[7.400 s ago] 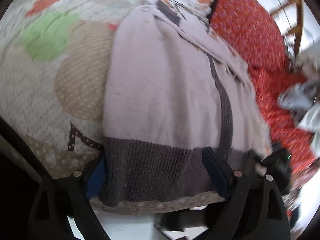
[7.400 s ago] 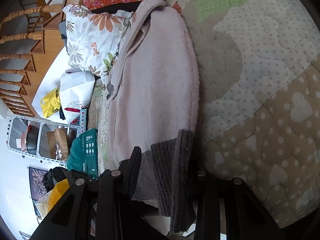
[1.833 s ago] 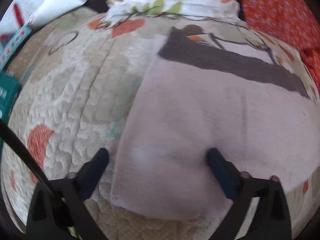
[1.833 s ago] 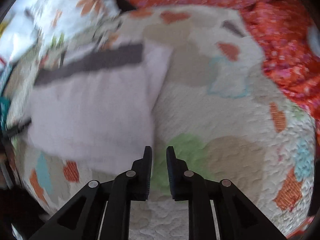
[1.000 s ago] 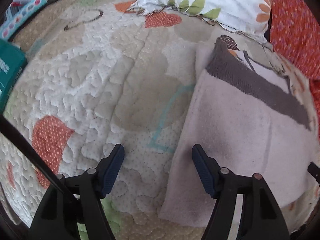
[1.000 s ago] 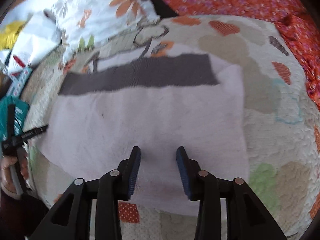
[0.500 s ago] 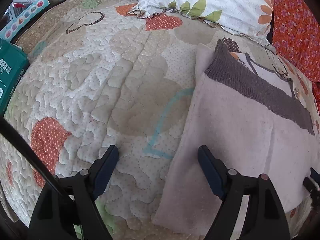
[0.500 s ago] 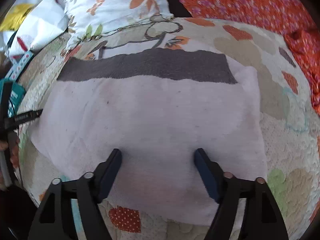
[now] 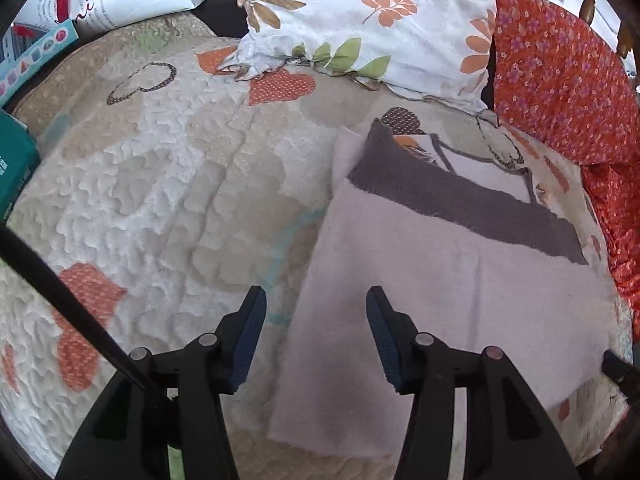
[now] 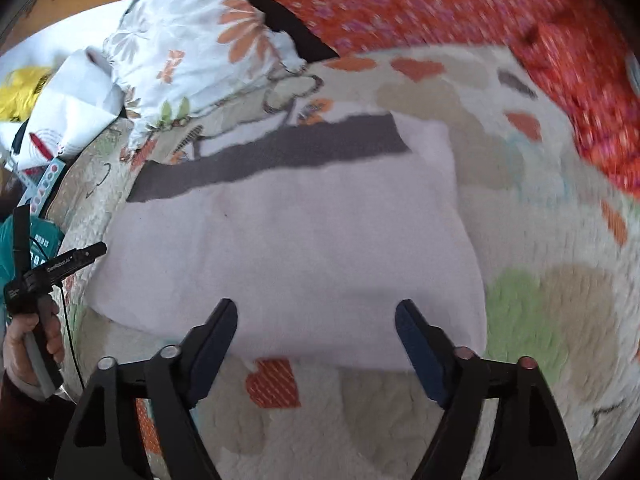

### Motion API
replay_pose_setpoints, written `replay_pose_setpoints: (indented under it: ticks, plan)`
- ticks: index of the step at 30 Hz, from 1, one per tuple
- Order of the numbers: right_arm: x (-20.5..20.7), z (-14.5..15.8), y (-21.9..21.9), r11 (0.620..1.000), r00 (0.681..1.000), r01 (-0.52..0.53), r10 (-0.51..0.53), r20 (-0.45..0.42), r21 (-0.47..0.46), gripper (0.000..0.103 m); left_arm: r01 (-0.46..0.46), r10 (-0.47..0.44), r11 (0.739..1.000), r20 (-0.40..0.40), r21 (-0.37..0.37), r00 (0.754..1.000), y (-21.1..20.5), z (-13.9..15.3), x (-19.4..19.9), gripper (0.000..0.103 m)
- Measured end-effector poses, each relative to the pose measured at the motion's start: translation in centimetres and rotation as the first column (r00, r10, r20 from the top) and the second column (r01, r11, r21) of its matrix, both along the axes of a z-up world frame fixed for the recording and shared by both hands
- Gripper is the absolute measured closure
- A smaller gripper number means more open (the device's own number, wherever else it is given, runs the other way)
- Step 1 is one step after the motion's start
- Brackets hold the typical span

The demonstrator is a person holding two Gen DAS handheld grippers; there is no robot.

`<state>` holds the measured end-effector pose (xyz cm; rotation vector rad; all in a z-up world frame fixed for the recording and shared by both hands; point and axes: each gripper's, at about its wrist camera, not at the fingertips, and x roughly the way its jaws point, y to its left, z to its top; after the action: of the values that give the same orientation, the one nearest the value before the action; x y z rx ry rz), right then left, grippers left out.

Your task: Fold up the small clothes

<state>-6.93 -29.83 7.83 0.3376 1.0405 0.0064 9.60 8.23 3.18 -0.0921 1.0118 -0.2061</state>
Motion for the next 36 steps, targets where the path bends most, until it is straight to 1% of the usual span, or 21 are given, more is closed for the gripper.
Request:
replay_pose_setpoints:
  ticks: [1, 2, 4, 5, 7, 9, 11, 13, 16, 17, 19, 22, 23, 24, 25, 27, 28, 30, 32, 34, 36]
  plan:
    - [-0.1, -0.5, 0.0, 1.0, 1.0, -0.003, 0.003, -0.014, -0.012, 0.059, -0.002, 0.002, 1.0, 0.003, -0.01, 1.0, -0.2, 0.1, 0.0, 0.052]
    - [0.0, -1.0, 0.0, 1.0, 1.0, -0.006, 0.006, -0.03, -0.026, 0.06, -0.005, 0.006, 1.0, 0.012, -0.025, 1.0, -0.4, 0.3, 0.0, 0.052]
    - [-0.2, -2.1, -0.2, 0.999, 0.999, -0.007, 0.005, -0.039, -0.036, 0.06, -0.015, 0.017, 0.999, 0.038, -0.044, 0.999, -0.7, 0.8, 0.1, 0.052]
    - [-0.3, -2.7, -0.5, 1.0, 0.999, -0.007, 0.006, -0.042, -0.023, 0.06, -0.019, 0.022, 0.999, 0.051, -0.046, 0.998, -0.9, 1.1, 0.0, 0.052]
    - [-0.4, -3.1, -1.0, 1.0, 0.999, 0.004, -0.003, -0.035, 0.009, 0.06, -0.024, 0.027, 0.999, 0.06, -0.045, 0.998, -1.3, 1.0, 0.1, 0.048]
    - [-0.2, -3.2, -1.6, 0.999, 0.999, 0.008, -0.006, -0.041, 0.045, 0.061, -0.015, 0.016, 1.0, 0.038, -0.02, 0.999, -2.1, 0.2, 0.6, 0.048]
    - [-0.4, -2.8, -2.1, 0.997, 0.999, 0.024, -0.022, -0.029, 0.067, 0.061, -0.003, 0.003, 1.0, 0.015, -0.003, 1.0, -2.7, -0.6, 0.8, 0.048]
    - [-0.6, -2.5, -2.2, 0.997, 0.999, 0.035, -0.034, -0.01, 0.062, 0.061, 0.008, -0.008, 1.0, 0.003, 0.006, 1.0, -3.2, -1.0, 0.9, 0.048]
    - [-0.8, -2.0, -1.8, 0.999, 0.999, 0.034, -0.034, 0.016, 0.023, 0.061, 0.025, -0.024, 0.998, -0.008, 0.059, 1.0, -3.9, -1.5, 0.9, 0.047]
    - [-0.7, -1.8, -1.6, 0.999, 0.999, 0.029, -0.03, 0.025, 0.015, 0.061, 0.03, -0.03, 0.997, -0.012, 0.065, 0.999, -4.0, -1.7, 0.9, 0.047]
    - [-0.7, -1.5, -1.2, 1.0, 0.999, 0.023, -0.023, 0.044, 0.013, 0.061, 0.037, -0.035, 0.996, -0.022, 0.082, 0.999, -4.2, -2.0, 0.8, 0.039]
    - [-0.6, -0.8, -0.6, 1.0, 0.997, 0.015, -0.016, 0.071, 0.025, 0.061, 0.041, -0.037, 0.995, -0.045, 0.092, 0.998, -4.2, -1.9, 1.0, 0.039]
    - [-0.6, -0.5, -0.4, 1.0, 0.996, 0.011, -0.013, 0.085, 0.028, 0.061, 0.035, -0.031, 0.996, -0.058, 0.077, 0.998, -4.1, -1.6, 1.2, 0.039]
    - [-0.7, 0.0, -0.2, 1.0, 0.995, 0.008, -0.011, 0.104, 0.027, 0.061, 0.028, -0.025, 0.999, -0.068, 0.043, 0.997, -3.8, -1.3, 1.4, 0.039]
    - [-0.8, 0.3, -0.1, 1.0, 0.993, 0.008, -0.011, 0.117, 0.024, 0.061, 0.019, -0.019, 1.0, -0.072, -0.006, 0.997, -3.3, -0.7, 1.6, 0.039]
    - [-1.3, 1.3, -0.1, 1.0, 0.988, 0.014, -0.014, 0.152, 0.004, 0.06, -0.013, 0.008, 0.995, -0.051, -0.099, 0.999, -2.0, 0.8, 1.4, 0.039]
    - [-1.5, 1.6, -0.2, 1.0, 0.986, 0.018, -0.018, 0.164, -0.003, 0.06, -0.024, 0.02, 0.992, -0.036, -0.12, 0.999, -1.4, 1.5, 1.2, 0.039]
    - [-2.1, 2.4, -0.9, 0.999, 0.98, 0.046, -0.043, 0.196, -0.011, 0.056, -0.047, 0.047, 0.99, -0.003, -0.136, 0.999, 0.0, 2.7, 0.8, 0.039]
    - [-2.5, 2.7, -1.7, 0.998, 0.976, 0.067, -0.062, 0.208, -0.015, 0.054, -0.084, 0.088, 0.986, 0.02, -0.145, 0.996, 1.7, 3.5, 0.6, 0.039]
    - [-2.4, 2.5, -1.9, 0.997, 0.98, 0.075, -0.067, 0.19, -0.035, 0.054, -0.128, 0.134, 0.978, 0.021, -0.164, 0.991, 3.4, 3.9, 0.7, 0.039]
    - [-2.0, 2.3, -1.1, 0.998, 0.986, 0.044, -0.035, 0.164, -0.049, 0.054, -0.178, 0.183, 0.963, 0.006, -0.202, 0.983, 5.5, 4.0, 1.0, 0.039]
